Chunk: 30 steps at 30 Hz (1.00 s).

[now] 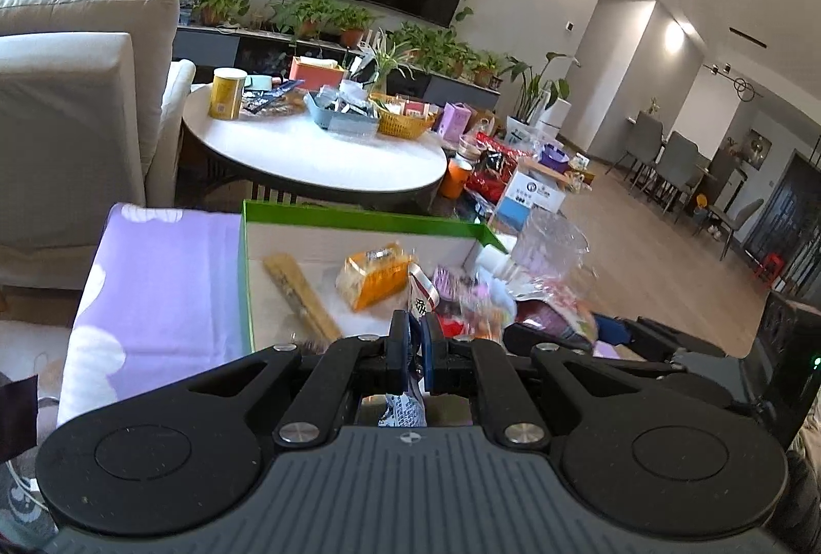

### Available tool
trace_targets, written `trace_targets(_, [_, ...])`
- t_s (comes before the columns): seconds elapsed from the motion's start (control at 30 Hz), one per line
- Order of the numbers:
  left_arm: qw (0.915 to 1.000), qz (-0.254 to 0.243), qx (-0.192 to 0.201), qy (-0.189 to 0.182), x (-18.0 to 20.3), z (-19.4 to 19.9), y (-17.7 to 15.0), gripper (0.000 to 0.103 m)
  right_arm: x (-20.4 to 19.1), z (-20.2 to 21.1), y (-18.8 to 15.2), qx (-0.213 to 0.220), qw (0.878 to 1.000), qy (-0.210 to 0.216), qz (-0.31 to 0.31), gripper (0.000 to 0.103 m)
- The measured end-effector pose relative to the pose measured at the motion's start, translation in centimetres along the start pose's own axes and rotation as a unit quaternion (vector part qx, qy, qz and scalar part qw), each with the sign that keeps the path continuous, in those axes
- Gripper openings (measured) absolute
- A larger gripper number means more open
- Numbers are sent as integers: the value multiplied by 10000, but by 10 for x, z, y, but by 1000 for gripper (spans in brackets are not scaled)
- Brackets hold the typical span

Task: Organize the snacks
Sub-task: 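Drop the pink pouch into the box with the right tool while the left drops its packet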

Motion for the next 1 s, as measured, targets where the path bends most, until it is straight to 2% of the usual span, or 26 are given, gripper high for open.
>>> trace_targets(0.27, [9997,86,-79,200,1,-39,10,5,8,-32,4,-72,9999,76,-102,52])
trace_targets(0.37, [9990,216,-58,382,-3,-55,12,5,11,-42,1,-114,9998,109,-158,52])
trace_targets(0.43, [9980,247,40,586,-5,-62,14,17,14,-49,-1,-156,9995,106,-235,52])
trace_targets(0.5, [9972,207,47,716,-5,-67,15,22,15,-54,-2,-269,9990,63,-340,52])
trace_targets(0.53, [9972,175,26,720,-6,-68,15,23,17,-55,-4,-309,9988,37,-377,53])
trace_targets(0.7, [9966,73,0,823,-10,-63,10,29,15,-38,-2,139,9997,-95,-154,53])
trace_targets(1.0, [9955,-47,-156,937,-30,-29,-13,29,21,-5,-11,173,9991,-184,-341,53])
Point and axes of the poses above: each gripper's, at about its wrist camera, not at the fingertips, and z roughly against the way its jaws point, x to its right, y to its top, the point moved 2 cm from there along -z, roughly the way its jaws point, and after that the axes turned 14 degrees about y, right-handed, at the moved point
